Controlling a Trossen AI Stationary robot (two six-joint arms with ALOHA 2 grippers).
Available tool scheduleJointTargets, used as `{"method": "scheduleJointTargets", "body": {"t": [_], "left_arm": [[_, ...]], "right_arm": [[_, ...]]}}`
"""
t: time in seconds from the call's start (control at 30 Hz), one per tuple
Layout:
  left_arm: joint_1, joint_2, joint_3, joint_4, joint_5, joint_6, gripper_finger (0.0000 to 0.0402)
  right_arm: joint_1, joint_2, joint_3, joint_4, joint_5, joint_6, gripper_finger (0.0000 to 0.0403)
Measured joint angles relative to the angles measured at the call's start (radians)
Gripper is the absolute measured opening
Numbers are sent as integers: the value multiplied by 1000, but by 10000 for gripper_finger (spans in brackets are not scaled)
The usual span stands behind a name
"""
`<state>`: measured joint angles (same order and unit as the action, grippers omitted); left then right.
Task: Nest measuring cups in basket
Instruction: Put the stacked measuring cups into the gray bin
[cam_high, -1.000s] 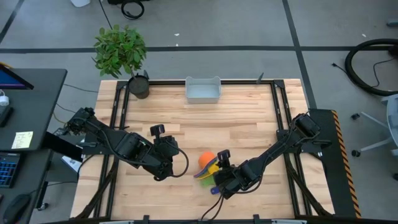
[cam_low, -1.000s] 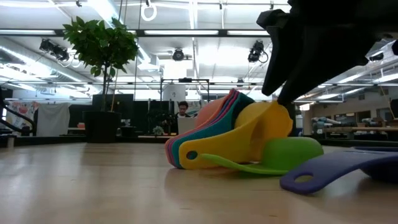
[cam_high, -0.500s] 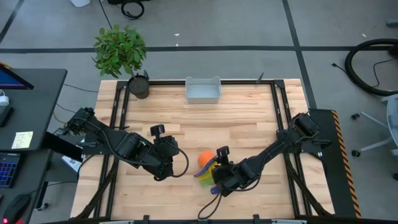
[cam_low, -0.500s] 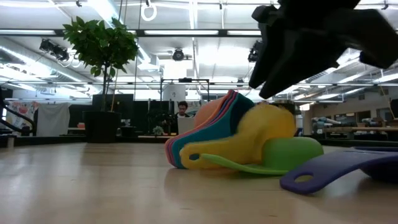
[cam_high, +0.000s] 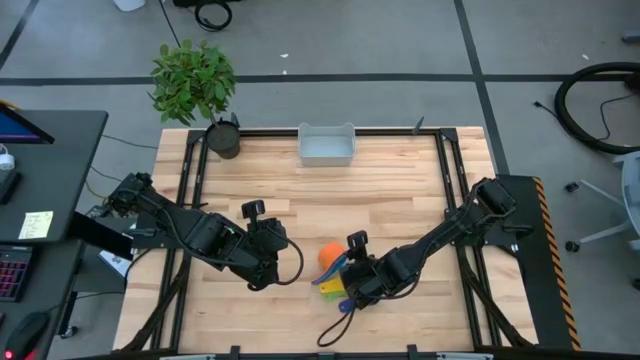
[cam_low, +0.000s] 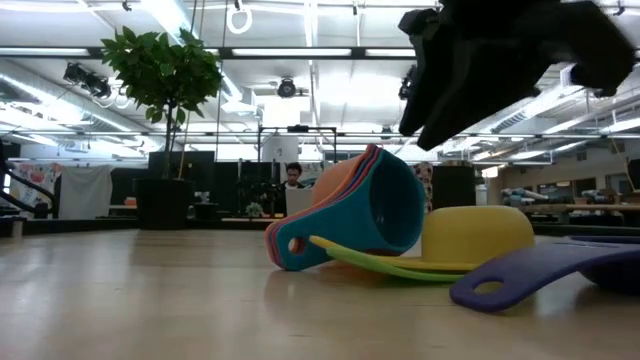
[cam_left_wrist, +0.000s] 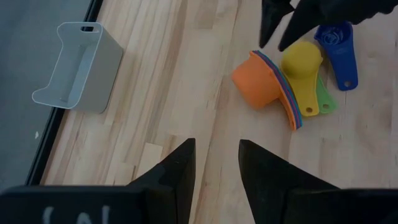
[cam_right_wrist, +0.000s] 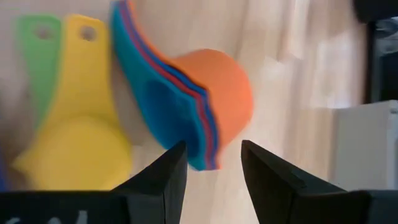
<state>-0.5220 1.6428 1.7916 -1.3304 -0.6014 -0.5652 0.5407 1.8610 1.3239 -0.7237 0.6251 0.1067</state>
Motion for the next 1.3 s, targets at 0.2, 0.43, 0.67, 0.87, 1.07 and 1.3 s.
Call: {"method": "scheduleJointTargets", "body": {"t": [0.2, 0.43, 0.67, 0.87, 1.07, 1.3], "left_arm": [[0, 0, 0, 0, 0, 0, 128], [0, 0, 0, 1, 0, -1, 128], [0, 0, 0, 3, 0, -2, 128], [0, 0, 0, 3, 0, -2, 128], [0, 0, 0, 3, -5, -1, 128], [0, 0, 0, 3, -6, 0, 128]], "right_arm": [[0, 13, 0, 77, -105, -34, 158], [-15, 20, 0, 55, 10, -82, 158], [-33, 20, -38, 93, -22, -93, 158], [-35, 20, -58, 113, 36, -130, 158], [-55, 20, -58, 141, 30, -137, 158], [-104, 20, -58, 203, -34, -137, 158]]}}
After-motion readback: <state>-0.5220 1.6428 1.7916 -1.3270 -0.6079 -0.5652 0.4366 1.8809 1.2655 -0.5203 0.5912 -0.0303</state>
